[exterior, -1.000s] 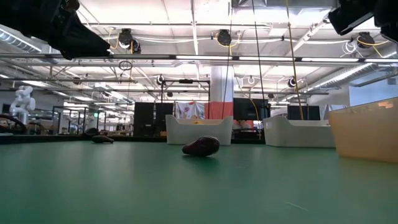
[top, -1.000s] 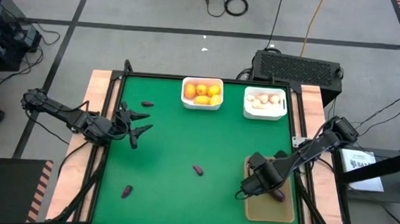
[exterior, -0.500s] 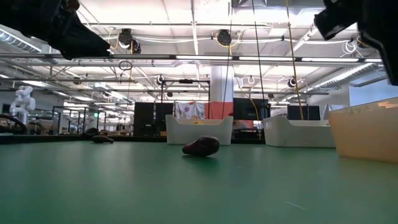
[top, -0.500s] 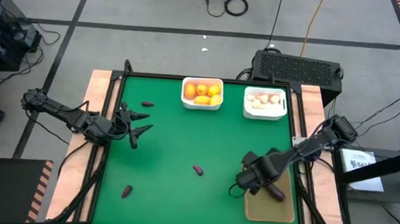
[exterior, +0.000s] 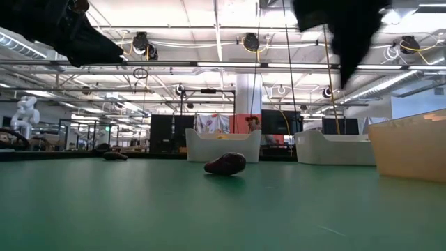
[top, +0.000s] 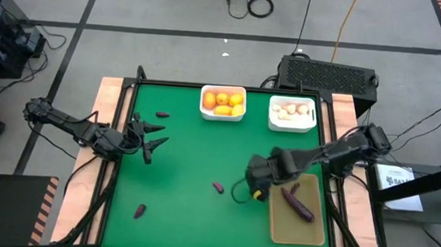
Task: Sort produce into baskets
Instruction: Put the eggplant into the light orange bin
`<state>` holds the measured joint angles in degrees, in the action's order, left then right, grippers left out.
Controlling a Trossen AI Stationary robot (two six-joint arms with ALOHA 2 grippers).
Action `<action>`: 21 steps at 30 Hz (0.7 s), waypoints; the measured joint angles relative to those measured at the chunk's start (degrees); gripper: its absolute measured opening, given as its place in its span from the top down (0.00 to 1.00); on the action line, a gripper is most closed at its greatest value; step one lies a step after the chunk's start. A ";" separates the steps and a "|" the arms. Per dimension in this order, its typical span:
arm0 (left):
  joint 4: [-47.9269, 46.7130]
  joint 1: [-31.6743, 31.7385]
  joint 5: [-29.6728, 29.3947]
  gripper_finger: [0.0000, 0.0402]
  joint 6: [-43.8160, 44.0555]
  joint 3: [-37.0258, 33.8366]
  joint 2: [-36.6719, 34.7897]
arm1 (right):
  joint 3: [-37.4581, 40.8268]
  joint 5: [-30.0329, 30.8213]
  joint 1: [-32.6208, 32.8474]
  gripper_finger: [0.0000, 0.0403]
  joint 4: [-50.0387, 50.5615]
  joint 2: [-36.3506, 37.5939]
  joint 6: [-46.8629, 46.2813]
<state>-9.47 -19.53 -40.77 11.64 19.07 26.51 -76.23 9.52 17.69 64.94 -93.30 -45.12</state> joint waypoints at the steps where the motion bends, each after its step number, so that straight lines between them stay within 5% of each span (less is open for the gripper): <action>1: 0.00 0.00 0.00 0.48 0.00 0.00 -0.01 | 0.00 1.03 -1.24 0.55 -2.36 -0.04 3.07; 9: 0.01 0.00 0.00 0.48 0.05 0.00 0.00 | -0.02 1.96 -13.75 0.52 -28.98 -5.90 29.88; 14: -0.02 0.00 0.00 0.48 0.04 0.00 0.00 | -0.48 -3.66 -20.68 0.48 -53.60 -13.05 43.85; 21: -0.37 0.00 0.00 0.48 0.00 0.00 0.01 | -17.80 -8.65 -26.95 0.41 -60.99 -29.14 52.29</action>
<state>-9.84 -19.53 -40.77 11.64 19.07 26.52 -94.03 0.87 -9.26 3.95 -122.44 7.16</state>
